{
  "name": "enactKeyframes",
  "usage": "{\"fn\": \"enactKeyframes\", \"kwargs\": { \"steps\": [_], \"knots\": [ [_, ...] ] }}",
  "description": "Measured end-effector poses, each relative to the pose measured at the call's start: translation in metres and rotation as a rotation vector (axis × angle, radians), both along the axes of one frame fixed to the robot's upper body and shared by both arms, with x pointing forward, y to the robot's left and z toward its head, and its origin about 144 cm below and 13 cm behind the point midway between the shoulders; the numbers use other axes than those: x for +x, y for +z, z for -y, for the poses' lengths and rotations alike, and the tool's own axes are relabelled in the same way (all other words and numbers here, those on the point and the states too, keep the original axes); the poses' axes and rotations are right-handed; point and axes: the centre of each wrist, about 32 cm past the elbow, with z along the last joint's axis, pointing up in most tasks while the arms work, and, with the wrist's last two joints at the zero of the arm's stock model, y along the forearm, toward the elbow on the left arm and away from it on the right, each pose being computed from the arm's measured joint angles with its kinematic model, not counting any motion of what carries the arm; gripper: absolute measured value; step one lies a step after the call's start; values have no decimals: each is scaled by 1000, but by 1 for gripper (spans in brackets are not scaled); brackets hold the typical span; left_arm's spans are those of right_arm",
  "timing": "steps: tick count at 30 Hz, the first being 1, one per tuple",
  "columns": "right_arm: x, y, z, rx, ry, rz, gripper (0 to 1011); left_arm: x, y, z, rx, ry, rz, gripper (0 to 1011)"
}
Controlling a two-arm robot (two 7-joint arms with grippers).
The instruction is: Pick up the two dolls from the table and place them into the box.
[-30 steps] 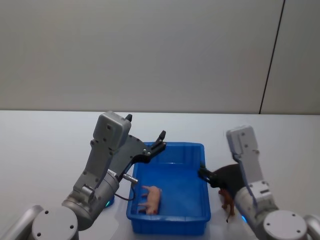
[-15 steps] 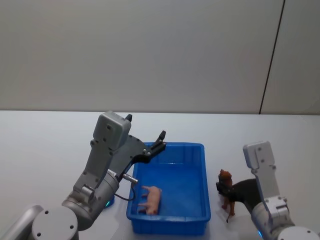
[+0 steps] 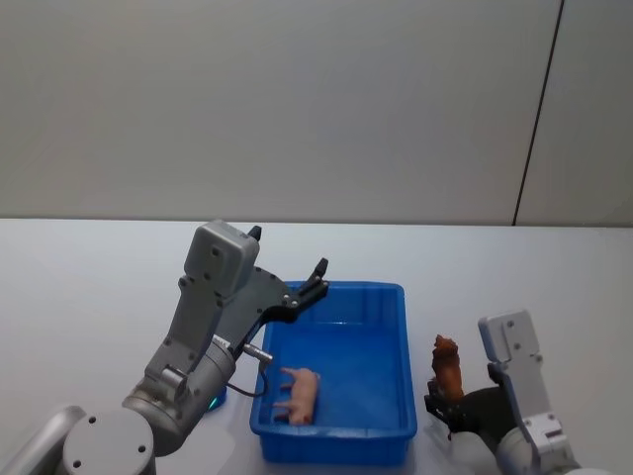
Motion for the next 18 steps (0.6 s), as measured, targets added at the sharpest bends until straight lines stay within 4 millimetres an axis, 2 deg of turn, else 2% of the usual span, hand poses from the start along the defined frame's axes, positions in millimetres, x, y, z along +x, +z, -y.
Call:
{"fn": "enactKeyframes", "kwargs": {
  "steps": [9, 12, 13, 18],
  "knots": [
    [4, -13, 1, 13, 4, -39, 755, 0, 0, 0, 0, 0, 0, 1001],
    [5, -15, 1, 17, 6, -40, 658, 0, 0, 0, 0, 0, 0, 1001],
    [5, -16, 1, 19, 9, -39, 598, 0, 0, 0, 0, 0, 0, 1001],
    [8, -18, 0, 24, 17, -26, 458, 0, 0, 0, 0, 0, 0, 1001]
  ]
}}
